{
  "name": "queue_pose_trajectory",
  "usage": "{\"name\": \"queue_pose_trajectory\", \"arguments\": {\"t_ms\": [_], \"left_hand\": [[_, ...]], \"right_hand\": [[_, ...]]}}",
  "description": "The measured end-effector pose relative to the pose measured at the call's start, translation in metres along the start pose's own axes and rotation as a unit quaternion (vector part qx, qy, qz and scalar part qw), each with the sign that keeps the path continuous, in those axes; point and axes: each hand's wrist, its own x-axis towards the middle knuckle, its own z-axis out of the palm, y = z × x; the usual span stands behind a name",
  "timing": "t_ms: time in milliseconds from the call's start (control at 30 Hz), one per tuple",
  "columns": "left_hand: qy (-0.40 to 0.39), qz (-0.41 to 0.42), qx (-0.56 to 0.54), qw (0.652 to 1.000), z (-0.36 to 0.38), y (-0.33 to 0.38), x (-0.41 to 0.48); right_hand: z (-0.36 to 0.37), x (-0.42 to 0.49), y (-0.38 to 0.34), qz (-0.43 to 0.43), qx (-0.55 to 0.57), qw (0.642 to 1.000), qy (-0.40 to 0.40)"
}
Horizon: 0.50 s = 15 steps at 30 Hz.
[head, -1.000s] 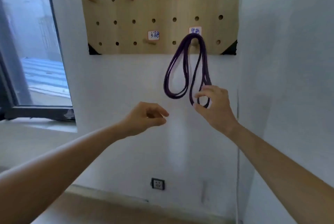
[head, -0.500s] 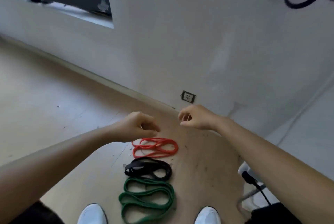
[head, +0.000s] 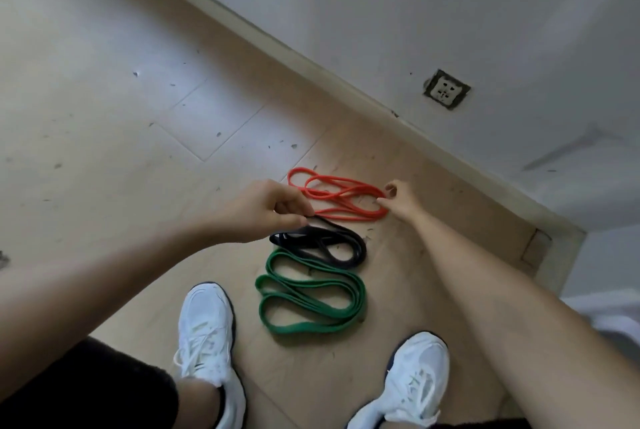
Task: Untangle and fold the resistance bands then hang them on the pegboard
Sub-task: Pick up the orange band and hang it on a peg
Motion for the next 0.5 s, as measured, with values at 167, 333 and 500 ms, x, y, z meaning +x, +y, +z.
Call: {"name": "queue_pose_trajectory", "arguments": {"t_ms": [167, 333, 500], "left_hand": [[-0.002, 0.000, 0.005, 1.000, 0.007, 0.001, 0.007], [-0.002, -0.013, 0.003, 1.000, 0.009, 0.000, 0.012], [-0.001, -0.015, 0.021, 1.000, 0.005, 0.008, 0.016]], "right_hand": [[0.042, 0.033, 0.014, 0.029, -0.018, 0.999, 0.039], [0.058, 0.051, 0.023, 0.070, -0.041, 0.993, 0.088], [0.046, 0.052, 0.014, 0.059, 0.024, 0.993, 0.095]]}}
